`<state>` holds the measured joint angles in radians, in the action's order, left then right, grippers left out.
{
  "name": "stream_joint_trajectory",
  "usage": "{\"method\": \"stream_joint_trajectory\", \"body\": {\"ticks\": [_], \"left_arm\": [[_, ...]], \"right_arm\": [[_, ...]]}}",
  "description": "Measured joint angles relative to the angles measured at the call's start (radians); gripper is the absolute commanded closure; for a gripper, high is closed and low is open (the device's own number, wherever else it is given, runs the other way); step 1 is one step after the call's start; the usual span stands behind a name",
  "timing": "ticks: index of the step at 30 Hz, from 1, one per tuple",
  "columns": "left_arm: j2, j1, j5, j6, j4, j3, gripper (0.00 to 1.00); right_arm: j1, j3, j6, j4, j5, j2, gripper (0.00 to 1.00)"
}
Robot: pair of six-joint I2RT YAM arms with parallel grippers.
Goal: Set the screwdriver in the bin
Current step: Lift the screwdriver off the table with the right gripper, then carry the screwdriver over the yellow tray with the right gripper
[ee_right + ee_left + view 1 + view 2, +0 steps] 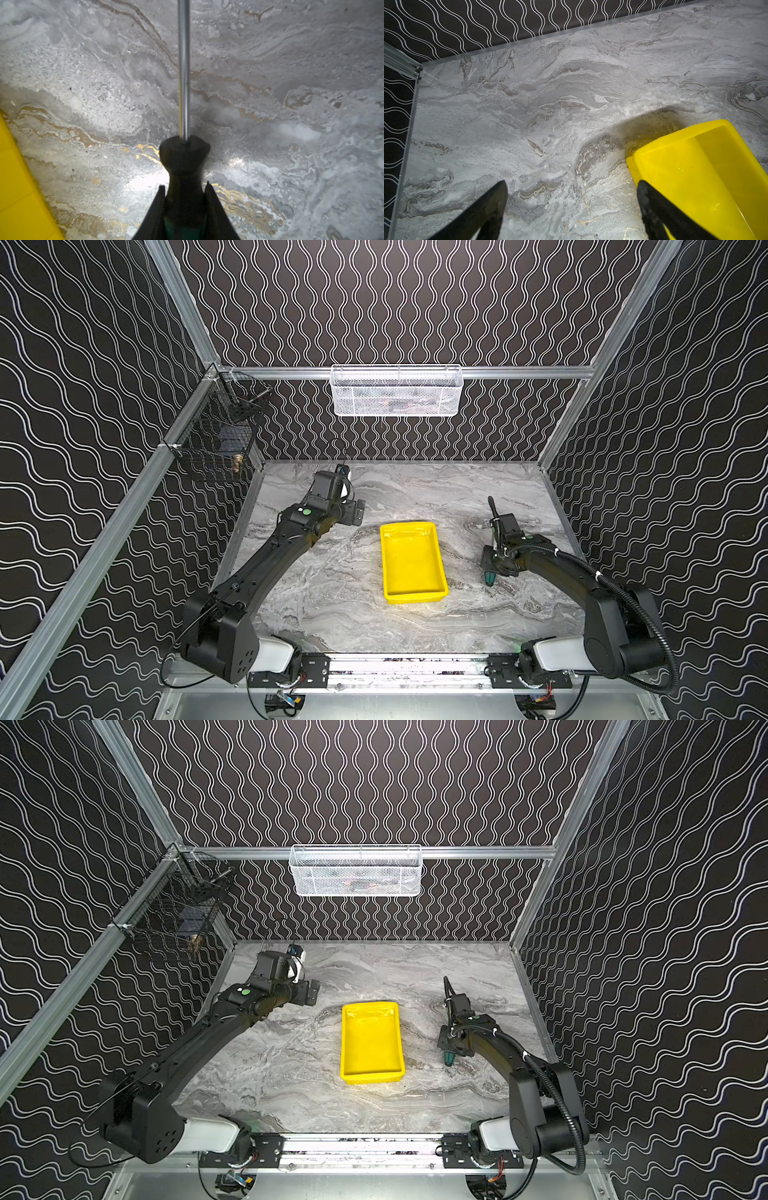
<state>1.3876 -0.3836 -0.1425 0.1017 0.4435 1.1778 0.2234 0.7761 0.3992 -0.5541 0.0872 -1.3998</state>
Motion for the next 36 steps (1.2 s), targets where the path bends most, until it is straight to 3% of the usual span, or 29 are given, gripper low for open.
{"method": "stream_joint_trajectory", "body": {"ticks": [19,28,36], "left_arm": [[0.000,0.000,-0.003,0.000,0.007,0.003,0.01],[0.014,0.009,-0.002,0.001,0.018,0.013,0.01],[0.015,0.072,0.022,0.016,0.022,0.019,0.01]], "right_arm": [[0.015,0.068,-0.026,-0.066,-0.027,0.054,0.86],[0.150,0.270,-0.052,-0.172,-0.042,0.043,0.86],[0.329,0.388,-0.079,-0.214,-0.051,-0.021,0.86]]}}
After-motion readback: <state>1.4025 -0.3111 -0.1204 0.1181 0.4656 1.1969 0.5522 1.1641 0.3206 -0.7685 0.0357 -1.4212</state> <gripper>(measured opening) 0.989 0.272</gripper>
